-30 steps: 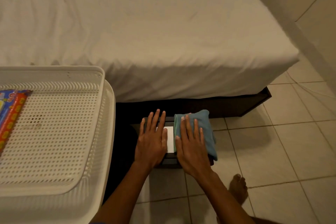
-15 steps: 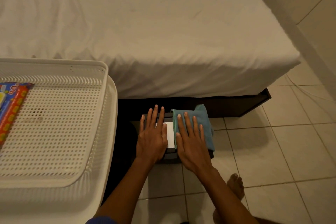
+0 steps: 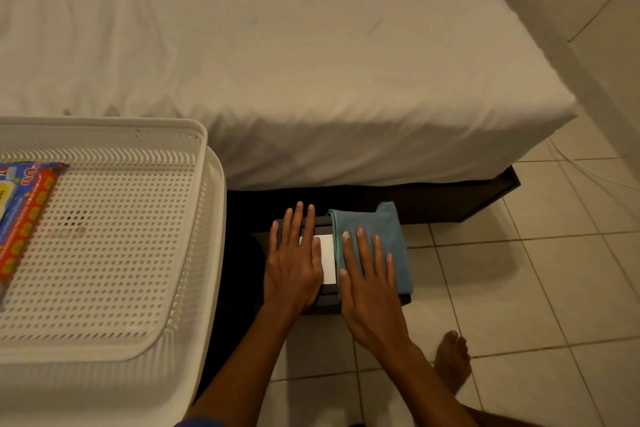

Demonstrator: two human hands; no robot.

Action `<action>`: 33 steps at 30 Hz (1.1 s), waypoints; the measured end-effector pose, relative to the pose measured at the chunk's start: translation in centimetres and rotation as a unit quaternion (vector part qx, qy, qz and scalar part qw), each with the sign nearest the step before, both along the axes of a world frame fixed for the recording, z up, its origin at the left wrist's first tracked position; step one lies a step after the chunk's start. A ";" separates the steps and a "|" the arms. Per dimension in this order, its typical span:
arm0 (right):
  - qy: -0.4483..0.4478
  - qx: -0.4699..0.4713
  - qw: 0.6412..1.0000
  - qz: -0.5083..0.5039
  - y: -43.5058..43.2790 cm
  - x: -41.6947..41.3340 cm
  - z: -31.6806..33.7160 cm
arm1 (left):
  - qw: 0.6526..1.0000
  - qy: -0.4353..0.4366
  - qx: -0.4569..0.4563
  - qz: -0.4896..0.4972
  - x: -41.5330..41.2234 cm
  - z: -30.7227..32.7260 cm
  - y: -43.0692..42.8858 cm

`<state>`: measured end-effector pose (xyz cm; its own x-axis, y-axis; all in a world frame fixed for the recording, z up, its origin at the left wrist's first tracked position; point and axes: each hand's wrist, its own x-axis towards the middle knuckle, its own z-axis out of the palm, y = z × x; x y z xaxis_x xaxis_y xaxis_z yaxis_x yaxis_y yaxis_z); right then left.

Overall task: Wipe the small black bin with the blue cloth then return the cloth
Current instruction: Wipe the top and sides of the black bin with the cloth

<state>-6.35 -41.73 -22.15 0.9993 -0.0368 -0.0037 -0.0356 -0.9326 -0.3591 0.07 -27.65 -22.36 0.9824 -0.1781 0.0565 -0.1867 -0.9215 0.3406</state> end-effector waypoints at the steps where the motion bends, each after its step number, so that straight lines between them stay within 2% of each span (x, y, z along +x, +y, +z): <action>1: -0.003 0.010 1.000 0.006 0.1 -1.2 0.2 | 1.000 0.000 0.000 0.000 0.0 0.0 0.0; 3: 0.001 0.013 1.000 0.008 0.2 -2.3 0.1 | 1.000 -0.002 0.003 -0.005 -0.1 -0.1 0.1; 8: 0.015 0.000 1.000 -0.004 -0.7 2.4 0.6 | 1.000 0.010 -0.004 -0.010 0.0 0.0 0.2; 14: 0.020 0.013 0.999 -0.026 0.3 -2.2 0.2 | 1.000 0.008 -0.004 -0.005 -0.1 0.2 0.0; 20: 0.028 0.008 1.000 -0.003 -1.5 2.3 1.2 | 1.000 0.010 -0.003 -0.008 0.0 0.2 0.1; 27: 0.013 0.044 0.997 -0.059 0.1 -2.3 -0.1 | 1.000 0.008 0.009 -0.003 -0.1 0.2 0.0; 33: 0.016 0.028 0.999 0.001 -0.8 1.9 1.5 | 1.000 0.011 0.011 -0.014 0.0 0.1 0.1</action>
<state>-4.45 -42.58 -20.67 0.9987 -0.0337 -0.0384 -0.0465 -0.9109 -0.4100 0.08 -27.54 -22.28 0.9778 -0.2072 0.0311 -0.2059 -0.9229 0.3252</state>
